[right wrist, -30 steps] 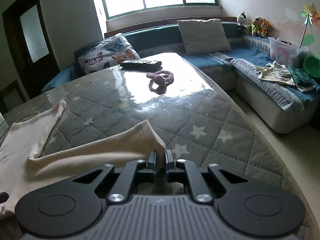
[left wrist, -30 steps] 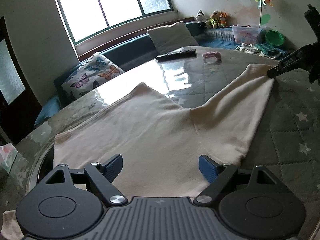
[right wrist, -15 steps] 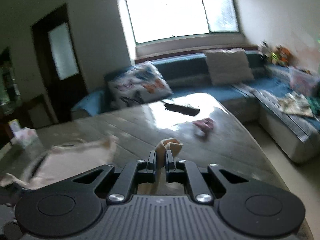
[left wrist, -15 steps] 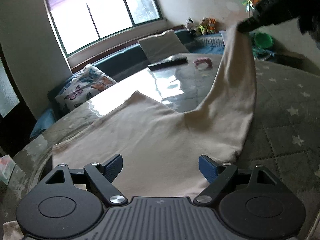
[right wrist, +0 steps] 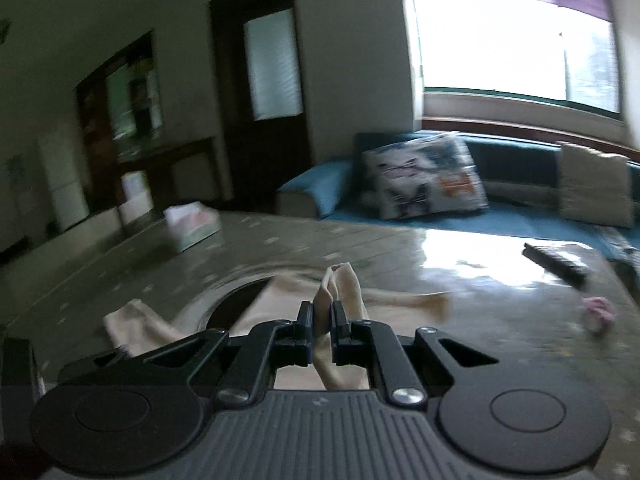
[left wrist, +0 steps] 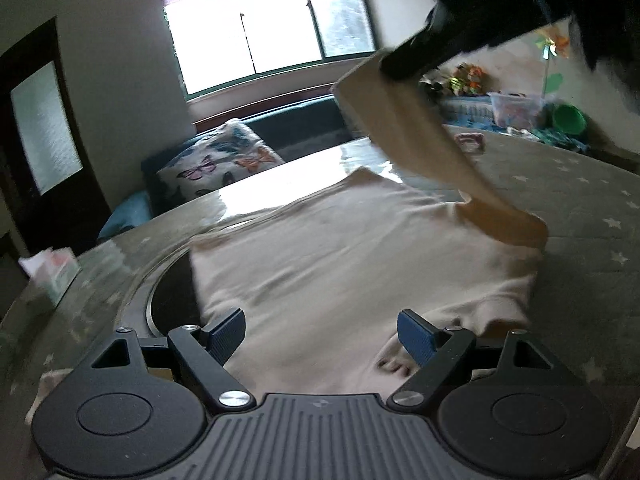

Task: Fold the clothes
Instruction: 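Grasp a sleeve cuff with the right gripper and lift it up, then lay the lifted sleeve across the sweatshirt body and open the right gripper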

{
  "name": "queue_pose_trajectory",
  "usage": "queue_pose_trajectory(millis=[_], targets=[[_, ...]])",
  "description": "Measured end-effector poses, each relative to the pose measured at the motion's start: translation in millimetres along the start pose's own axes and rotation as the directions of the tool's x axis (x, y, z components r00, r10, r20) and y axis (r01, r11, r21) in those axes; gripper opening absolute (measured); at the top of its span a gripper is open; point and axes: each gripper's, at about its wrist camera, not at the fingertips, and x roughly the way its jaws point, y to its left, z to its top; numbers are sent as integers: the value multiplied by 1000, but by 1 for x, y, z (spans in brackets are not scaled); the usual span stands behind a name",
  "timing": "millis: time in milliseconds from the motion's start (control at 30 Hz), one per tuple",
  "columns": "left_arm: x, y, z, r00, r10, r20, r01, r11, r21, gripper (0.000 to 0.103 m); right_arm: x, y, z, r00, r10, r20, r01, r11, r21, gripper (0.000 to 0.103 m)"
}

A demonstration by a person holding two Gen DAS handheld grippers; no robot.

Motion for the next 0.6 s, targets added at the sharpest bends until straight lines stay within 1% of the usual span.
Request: queue_pose_trajectory(millis=[167,267,300,333,433,500,600], targets=[[-6,13,-11,1000,19,-9,-20,999,-40,85,33,47,-11,993,89,-80,-93,995,-48,8],[-8,15,-15,1000,23,-14,-24,998,-49,85,41,60,-18,985,124,-118,-132,989,-67,13],[-9,16,-15,1000,25,-14,-25,998,-52,85,42,63,-20,983,133,-128,-143,987,-72,17],[-10,18,-16,1000,27,-14,-28,998,-56,85,41,64,-20,983,130,-129,-142,986,-85,21],[-12,22,-16,999,34,-15,-35,997,-69,85,31,52,-18,987,101,-124,-114,988,-102,23],[-14,24,-17,999,41,-16,-43,996,-74,85,24,41,-18,989,62,-131,-78,990,-121,23],[-14,28,-17,999,47,-21,-48,995,-85,84,18,22,-26,986,-3,-165,-23,988,-156,23]])
